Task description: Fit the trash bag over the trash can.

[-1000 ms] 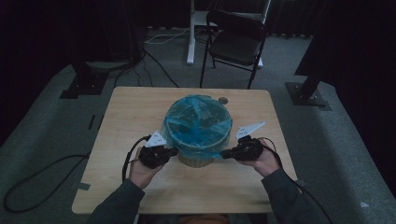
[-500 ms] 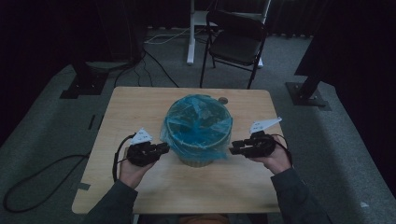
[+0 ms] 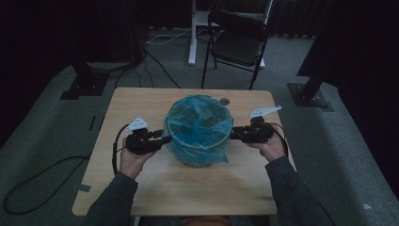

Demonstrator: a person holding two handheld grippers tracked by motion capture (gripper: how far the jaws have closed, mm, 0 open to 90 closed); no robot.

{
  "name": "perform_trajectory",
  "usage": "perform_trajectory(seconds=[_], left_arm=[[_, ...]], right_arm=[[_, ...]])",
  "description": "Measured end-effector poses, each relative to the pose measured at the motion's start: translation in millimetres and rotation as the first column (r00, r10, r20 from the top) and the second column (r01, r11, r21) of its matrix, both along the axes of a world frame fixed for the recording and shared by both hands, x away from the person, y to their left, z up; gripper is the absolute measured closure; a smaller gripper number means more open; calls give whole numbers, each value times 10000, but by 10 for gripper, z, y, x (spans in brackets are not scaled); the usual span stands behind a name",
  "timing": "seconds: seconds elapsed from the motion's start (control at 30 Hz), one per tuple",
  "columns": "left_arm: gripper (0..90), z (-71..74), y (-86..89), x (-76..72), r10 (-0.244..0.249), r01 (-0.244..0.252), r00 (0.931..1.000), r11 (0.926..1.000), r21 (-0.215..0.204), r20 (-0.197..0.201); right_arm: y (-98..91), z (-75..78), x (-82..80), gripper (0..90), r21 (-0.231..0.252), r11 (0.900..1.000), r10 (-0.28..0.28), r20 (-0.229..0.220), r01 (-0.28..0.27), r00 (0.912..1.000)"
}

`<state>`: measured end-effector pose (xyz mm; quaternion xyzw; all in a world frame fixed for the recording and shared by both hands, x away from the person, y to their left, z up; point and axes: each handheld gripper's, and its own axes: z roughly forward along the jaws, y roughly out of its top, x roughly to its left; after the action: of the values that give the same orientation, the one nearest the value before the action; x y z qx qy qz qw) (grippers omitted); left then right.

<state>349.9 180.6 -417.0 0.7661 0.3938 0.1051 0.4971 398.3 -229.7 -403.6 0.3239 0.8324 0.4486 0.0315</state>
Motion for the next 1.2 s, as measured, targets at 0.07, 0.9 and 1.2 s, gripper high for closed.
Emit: perform_trajectory(seconds=[0.07, 0.9, 1.2], left_arm=[[582, -32, -23, 63, 59, -58, 9997, 10000, 31, -216], [672, -115, 96, 320, 1101, -1076, 9932, 9923, 618, -379], [643, 74, 171, 362, 1317, -1316, 9913, 9912, 136, -4]], right_arm=[[7, -10, 22, 661, 15, 10000, 14, -90, -14, 10000], [-107, 17, 168, 726, -563, 9958, -729, -80, 723, 9973], [-151, 326, 256, 638, -8, 9874, -1576, 664, 1580, 9853]])
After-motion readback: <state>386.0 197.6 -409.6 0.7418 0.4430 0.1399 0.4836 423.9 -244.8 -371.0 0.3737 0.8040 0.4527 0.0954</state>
